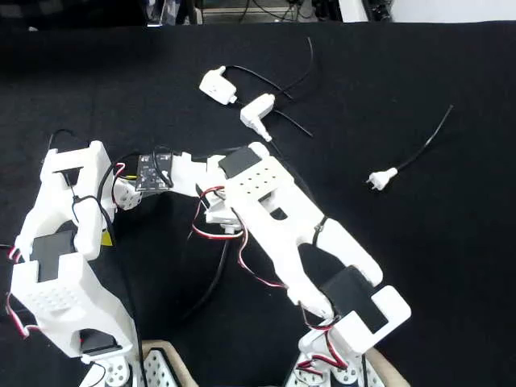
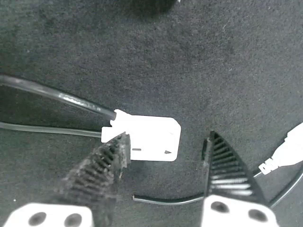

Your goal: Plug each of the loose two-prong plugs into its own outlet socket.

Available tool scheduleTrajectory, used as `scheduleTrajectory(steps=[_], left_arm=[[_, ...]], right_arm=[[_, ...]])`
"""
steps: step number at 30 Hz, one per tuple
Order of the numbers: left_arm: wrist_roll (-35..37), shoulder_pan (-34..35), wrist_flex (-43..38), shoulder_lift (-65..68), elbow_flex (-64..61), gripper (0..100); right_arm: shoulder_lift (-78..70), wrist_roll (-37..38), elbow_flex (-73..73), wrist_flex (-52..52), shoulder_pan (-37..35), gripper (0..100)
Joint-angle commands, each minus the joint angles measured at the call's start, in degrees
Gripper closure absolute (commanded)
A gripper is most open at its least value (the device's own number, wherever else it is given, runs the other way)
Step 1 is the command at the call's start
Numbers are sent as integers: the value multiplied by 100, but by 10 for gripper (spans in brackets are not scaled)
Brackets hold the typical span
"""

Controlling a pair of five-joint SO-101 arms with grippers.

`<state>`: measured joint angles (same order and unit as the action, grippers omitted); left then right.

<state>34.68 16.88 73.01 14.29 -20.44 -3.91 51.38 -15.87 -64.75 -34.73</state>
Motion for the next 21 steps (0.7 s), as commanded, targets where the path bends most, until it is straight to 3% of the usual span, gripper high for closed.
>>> scheduleTrajectory(steps=[1, 12, 21], left_arm=[[-62, -4, -79, -229, 22, 475], [-62, -4, -79, -229, 22, 475], [-62, -4, -79, -229, 22, 475]], right_arm=[[251, 132, -48, -62, -44, 752], [303, 818, -154, -712, -18, 752], [312, 853, -127, -677, -18, 752]])
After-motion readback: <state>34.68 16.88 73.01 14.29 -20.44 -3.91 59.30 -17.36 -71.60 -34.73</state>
